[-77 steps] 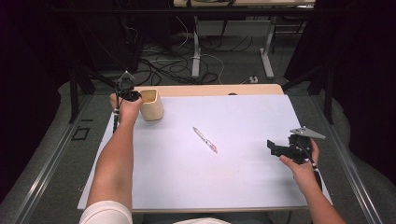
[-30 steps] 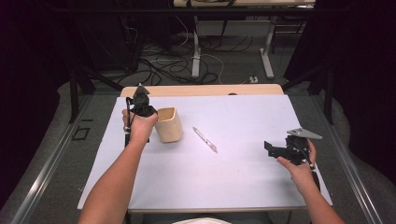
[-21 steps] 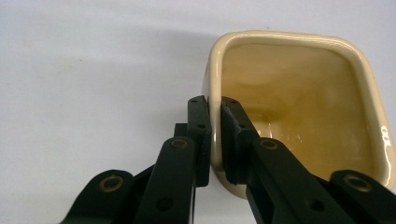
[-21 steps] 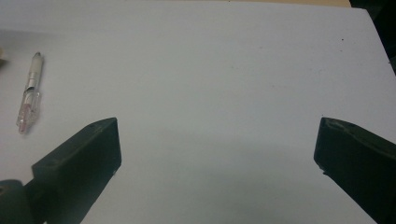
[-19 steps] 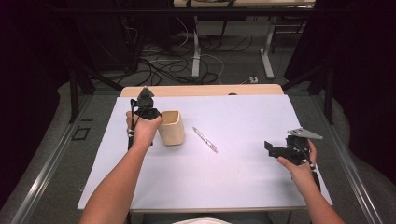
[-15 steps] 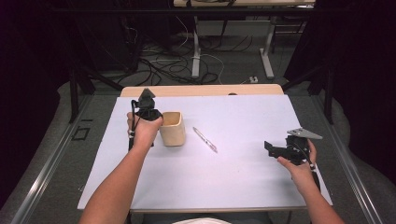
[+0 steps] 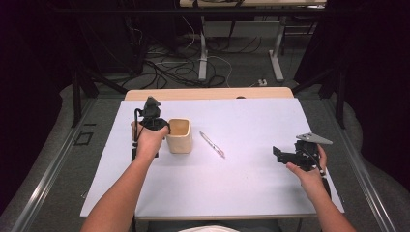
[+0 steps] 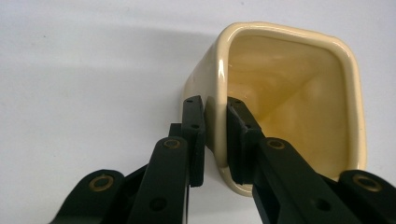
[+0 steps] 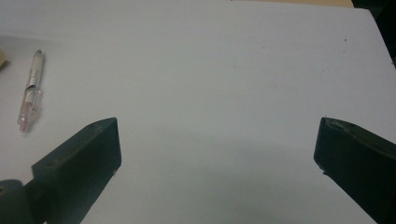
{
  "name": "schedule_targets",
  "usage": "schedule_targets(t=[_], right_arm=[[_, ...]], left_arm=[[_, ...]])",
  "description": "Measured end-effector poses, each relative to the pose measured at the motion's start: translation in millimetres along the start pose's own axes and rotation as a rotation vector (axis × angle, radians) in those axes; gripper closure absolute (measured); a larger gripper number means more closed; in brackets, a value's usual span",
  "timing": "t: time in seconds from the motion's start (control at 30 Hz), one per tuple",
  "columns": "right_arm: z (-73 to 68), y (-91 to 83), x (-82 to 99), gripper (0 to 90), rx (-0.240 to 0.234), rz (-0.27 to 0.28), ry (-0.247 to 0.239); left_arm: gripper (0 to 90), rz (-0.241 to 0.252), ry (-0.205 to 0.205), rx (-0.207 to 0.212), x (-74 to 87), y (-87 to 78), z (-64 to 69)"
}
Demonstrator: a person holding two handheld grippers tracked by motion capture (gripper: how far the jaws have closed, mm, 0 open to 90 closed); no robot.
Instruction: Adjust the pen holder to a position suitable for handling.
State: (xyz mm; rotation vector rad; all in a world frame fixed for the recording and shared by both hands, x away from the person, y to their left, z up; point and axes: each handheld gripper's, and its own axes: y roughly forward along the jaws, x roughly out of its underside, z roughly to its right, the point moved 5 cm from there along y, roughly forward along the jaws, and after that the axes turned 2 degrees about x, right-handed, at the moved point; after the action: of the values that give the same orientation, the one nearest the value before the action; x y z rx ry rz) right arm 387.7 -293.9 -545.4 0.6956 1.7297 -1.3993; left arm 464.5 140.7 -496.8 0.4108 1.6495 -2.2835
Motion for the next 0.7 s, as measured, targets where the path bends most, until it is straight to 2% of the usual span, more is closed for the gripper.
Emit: schedule_targets(t=[0.07, 0.1, 0.23, 0.37, 0.5, 0.53, 0.6, 0.67, 0.7], right_arm=[[-0.2, -0.1, -0.2, 0.3, 0.0, 0.001, 0.0], [0.0, -0.1, -0.3, 0.3, 0.001, 0.001, -0.002], [0.5, 0.4, -0.4, 0.3, 0.001, 0.002, -0.006], [0.9, 1.3, -0.1, 0.3, 0.002, -0.002, -0.019], [-0.7, 1.9, 0.3, 0.3, 0.001, -0.004, -0.009], [-0.9, 2.0, 0.5, 0.3, 0.0, -0.005, -0.009], [-1.3, 2.0, 0.5, 0.3, 0.0, -0.004, -0.009], [-1.5, 2.0, 0.4, 0.3, 0.003, -0.003, -0.008], [-2.0, 2.2, 0.5, 0.3, 0.001, -0.004, -0.005]], left_arm=[[78.6, 0.004, -0.003, 0.012, 0.5, -0.2, -0.8], [78.3, 0.01, -0.012, 0.032, 1.5, -0.1, -2.6], [77.6, 0.029, -0.013, 0.049, 2.8, 0.4, -4.1], [77.1, 0.028, -0.027, 0.066, 3.0, 0.2, -5.2], [76.3, 0.014, -0.025, 0.08, 3.8, -0.8, -6.4], [75.8, 0.024, -0.027, 0.1, 4.5, 0.2, -7.9], [74.2, 0.031, -0.032, 0.115, 5.7, 0.4, -8.9], [71.4, 0.03, -0.024, 0.122, 6.5, -0.1, -9.6], [69.7, 0.04, -0.008, 0.13, 7.7, -0.5, -11.8]])
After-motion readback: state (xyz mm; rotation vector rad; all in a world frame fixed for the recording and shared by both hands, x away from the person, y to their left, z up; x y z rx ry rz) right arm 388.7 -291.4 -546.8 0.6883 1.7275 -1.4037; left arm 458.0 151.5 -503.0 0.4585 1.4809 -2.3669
